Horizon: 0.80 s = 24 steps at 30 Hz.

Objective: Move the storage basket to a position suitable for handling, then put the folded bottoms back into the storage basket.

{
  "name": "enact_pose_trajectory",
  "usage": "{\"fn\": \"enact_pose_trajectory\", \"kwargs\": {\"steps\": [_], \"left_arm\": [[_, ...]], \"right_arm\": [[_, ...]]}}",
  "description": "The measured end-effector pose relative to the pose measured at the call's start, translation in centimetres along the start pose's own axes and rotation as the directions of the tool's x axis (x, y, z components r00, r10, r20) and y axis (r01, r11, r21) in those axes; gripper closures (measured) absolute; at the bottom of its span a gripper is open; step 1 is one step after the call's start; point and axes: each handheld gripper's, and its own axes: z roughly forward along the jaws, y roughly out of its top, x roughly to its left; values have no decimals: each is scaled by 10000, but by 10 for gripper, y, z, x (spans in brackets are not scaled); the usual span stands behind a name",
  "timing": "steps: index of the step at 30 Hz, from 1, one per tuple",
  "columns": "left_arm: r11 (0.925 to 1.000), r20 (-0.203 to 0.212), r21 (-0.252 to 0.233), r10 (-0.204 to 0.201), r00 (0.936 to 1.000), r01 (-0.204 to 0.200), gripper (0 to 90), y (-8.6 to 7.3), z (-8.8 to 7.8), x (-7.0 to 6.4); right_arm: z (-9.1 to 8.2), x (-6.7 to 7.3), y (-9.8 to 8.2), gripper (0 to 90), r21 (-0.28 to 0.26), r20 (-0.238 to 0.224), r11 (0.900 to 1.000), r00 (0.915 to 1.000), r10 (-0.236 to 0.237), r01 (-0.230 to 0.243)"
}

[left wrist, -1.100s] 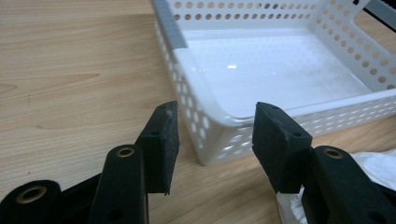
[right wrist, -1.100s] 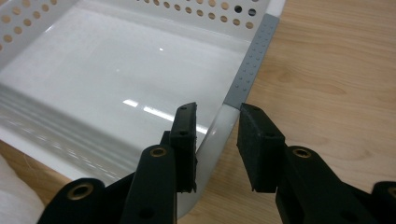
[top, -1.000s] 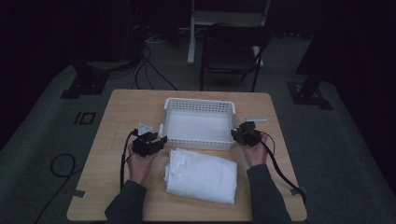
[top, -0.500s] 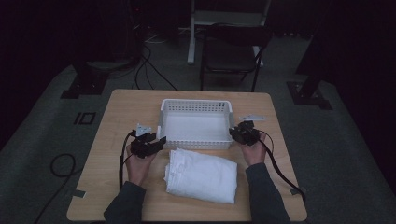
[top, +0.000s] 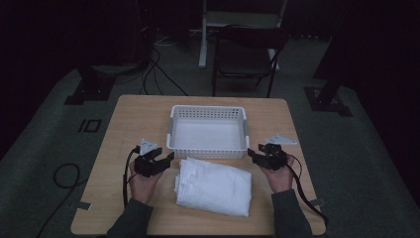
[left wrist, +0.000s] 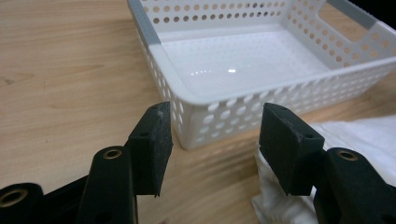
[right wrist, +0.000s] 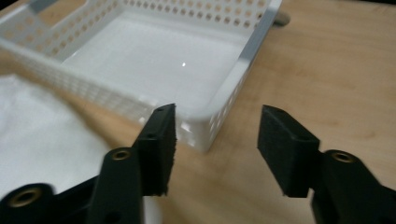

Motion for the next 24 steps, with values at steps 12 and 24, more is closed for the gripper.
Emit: {"fn": "enact_pose_trajectory", "kwargs": {"steps": [12, 24], "left_arm": [[9982, 280, 152, 574, 9980, -579, 420, -10, 4, -24], [9910, 672, 107, 1325, 9889, -1335, 404, -22, 0, -48]], "right_arm": [[-13, 7, -23, 391, 185, -74, 9993, 9995, -318, 320], [-25, 30, -57, 351, 518, -904, 9959, 9935, -695, 743]]}}
